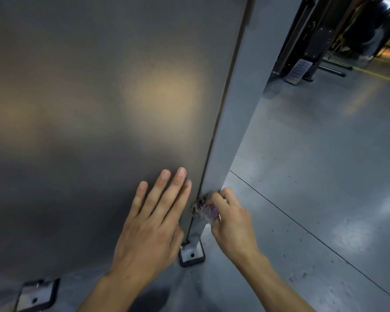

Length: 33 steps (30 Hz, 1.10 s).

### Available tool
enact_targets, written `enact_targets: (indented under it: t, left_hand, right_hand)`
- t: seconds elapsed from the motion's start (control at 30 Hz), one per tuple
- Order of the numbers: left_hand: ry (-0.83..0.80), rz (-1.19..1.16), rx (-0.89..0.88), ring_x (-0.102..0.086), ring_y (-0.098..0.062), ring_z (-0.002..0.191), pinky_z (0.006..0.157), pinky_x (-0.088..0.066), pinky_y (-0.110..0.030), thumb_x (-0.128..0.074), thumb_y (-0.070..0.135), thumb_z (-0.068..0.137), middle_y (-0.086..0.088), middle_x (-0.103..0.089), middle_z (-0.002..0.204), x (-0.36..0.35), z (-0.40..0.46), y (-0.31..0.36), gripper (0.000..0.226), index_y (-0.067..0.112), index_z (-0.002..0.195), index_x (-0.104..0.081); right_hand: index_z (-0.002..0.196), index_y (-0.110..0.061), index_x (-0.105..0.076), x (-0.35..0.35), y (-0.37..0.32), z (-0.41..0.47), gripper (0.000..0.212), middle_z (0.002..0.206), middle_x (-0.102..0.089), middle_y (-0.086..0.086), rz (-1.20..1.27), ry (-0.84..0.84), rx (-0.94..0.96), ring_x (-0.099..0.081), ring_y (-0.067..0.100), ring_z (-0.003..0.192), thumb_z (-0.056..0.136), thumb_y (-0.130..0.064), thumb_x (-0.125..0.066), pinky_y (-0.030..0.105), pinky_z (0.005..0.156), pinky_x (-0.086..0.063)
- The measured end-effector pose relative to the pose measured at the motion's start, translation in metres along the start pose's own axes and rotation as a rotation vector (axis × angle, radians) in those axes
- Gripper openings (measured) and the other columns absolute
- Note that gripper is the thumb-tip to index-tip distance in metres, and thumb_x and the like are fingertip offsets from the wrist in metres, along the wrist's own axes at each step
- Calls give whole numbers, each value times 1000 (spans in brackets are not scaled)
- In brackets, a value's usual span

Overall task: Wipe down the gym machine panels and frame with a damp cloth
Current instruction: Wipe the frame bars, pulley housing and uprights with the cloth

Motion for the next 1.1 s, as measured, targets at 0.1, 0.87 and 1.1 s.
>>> enact_targets:
  t: [0.1, 0.87, 1.1]
  left_hand:
    - [-16, 12, 5, -6, -25, 161, 130, 2, -47, -50, 18, 80, -3, -9, 174, -4, 0, 1, 80, 10, 158, -39]
    - [-67, -17, -7, -4, -24, 161, 130, 3, -46, -58, 14, 77, -3, -12, 174, -14, -6, 0, 83, 10, 157, -41]
    - [-90, -38, -18, -5, -26, 161, 130, 1, -47, -50, 16, 81, -5, -13, 174, -15, -11, 4, 76, 9, 157, -42]
  right_hand:
    - [86, -22, -55, 29, -13, 12, 43, 89, -48, -7, 57, 133, 42, -48, 22, 64, 68, 15, -68, 39, 48, -44]
    - [83, -25, -55, -8, 22, -9, 50, 88, -41, -15, 133, 68, -105, -49, 4, 73, 66, 21, -62, 17, 57, -36]
    - [83, -16, -63, 23, 16, -3, 36, 86, -51, -6, 219, 250, -95, -56, 12, 72, 72, 17, -71, 36, 61, -51]
Point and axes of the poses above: each hand's wrist, its own z-axis towards the middle knuckle, its own x-axis out of the back of the hand, y = z × x, the point moved 10 cm from there along z, towards the middle knuckle
